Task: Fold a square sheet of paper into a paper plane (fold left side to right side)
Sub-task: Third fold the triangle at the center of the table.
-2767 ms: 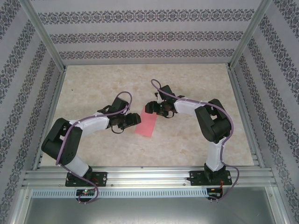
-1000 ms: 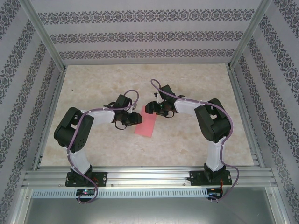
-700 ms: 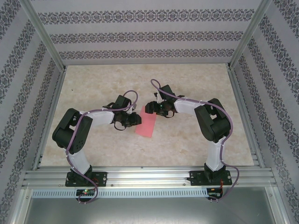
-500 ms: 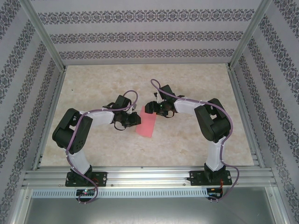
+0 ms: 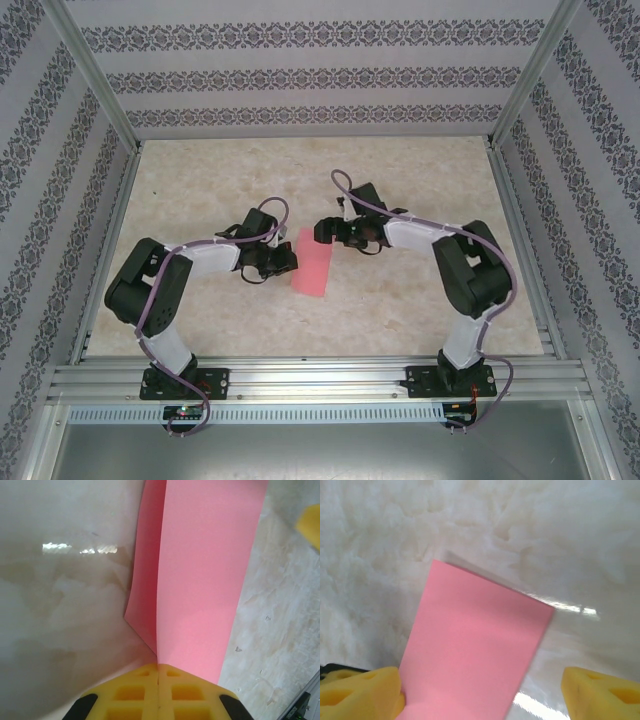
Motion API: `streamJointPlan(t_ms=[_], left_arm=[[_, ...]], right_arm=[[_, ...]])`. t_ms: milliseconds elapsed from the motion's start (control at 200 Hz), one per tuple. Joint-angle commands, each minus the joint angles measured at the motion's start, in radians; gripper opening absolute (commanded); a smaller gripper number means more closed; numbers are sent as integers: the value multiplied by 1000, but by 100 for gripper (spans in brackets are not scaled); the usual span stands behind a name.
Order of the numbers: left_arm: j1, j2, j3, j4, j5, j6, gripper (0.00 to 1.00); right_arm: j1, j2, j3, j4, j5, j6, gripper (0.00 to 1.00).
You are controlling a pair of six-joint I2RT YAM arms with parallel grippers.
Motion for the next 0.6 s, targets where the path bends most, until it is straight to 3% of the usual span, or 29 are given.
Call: streamJointPlan(t_ms=[0, 295, 445, 600], left_arm=[[-13, -35, -20, 56, -2, -55, 3], [-28, -45, -22, 75, -15, -102, 3], [-33, -44, -16, 72, -18, -104, 3], [-39, -39, -12, 74, -19, -115, 3]], right_arm=[[-23, -132, -64, 57, 69, -56, 88], [-34, -446, -329, 182, 100, -51, 96], [45, -564, -418, 193, 196, -124, 98], [189, -708, -540, 319, 324, -268, 98]])
